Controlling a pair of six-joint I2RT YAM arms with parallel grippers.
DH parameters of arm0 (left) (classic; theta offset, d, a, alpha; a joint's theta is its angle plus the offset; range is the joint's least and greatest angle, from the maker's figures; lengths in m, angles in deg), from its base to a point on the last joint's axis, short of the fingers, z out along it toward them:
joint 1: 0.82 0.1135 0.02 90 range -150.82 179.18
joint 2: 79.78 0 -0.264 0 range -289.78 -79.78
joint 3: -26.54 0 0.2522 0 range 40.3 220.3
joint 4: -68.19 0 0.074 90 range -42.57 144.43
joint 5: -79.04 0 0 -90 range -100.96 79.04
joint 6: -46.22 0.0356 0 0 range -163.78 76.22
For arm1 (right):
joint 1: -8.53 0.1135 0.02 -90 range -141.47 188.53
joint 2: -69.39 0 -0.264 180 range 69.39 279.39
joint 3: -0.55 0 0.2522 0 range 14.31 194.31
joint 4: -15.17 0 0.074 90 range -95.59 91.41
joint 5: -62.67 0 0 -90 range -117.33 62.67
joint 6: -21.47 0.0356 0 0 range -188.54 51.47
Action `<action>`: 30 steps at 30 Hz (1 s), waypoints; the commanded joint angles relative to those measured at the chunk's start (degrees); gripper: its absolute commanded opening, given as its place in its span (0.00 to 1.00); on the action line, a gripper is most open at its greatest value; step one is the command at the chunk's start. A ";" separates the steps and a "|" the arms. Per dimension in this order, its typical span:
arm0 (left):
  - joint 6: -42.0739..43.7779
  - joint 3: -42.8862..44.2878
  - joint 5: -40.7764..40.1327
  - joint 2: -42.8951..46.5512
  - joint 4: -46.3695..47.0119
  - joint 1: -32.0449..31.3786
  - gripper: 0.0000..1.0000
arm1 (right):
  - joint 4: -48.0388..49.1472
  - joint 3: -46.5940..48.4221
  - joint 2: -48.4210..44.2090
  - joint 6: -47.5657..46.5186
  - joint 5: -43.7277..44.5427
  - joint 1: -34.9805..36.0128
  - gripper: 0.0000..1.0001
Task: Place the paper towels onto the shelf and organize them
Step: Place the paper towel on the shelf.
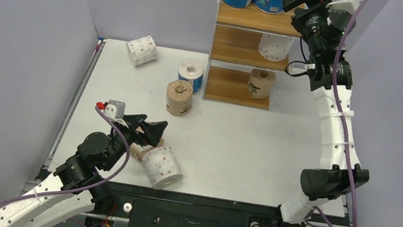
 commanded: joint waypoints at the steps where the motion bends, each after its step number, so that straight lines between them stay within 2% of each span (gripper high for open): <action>1: -1.18 1.84 -0.70 0.49 0.50 0.07 0.96 | 0.55 -4.92 -9.99 0.24 1.32 0.04 0.85; 7: -2.02 2.33 -1.16 -1.24 1.16 0.11 0.96 | -1.71 -18.25 -22.49 -2.26 7.81 5.18 0.86; 11: -4.06 3.27 -3.63 -4.14 0.00 0.11 0.96 | -4.40 -25.94 -29.44 -6.80 14.80 13.09 0.86; 17: -8.41 6.70 -9.85 -10.65 -3.07 0.22 0.96 | -11.82 -35.99 -34.53 -10.80 26.88 27.63 0.86; 21: -11.33 11.11 -12.10 -17.50 -6.66 0.95 0.96 | -16.13 -42.45 -35.06 -10.77 33.08 32.31 0.86; 27: -16.64 18.87 -6.20 -29.31 -13.93 8.53 0.96 | -17.20 -54.06 -36.67 -7.84 37.38 33.01 0.87; 30: -17.07 20.31 3.83 -33.42 -13.21 15.37 0.96 | -14.42 -62.81 -40.32 -3.34 40.06 32.98 0.88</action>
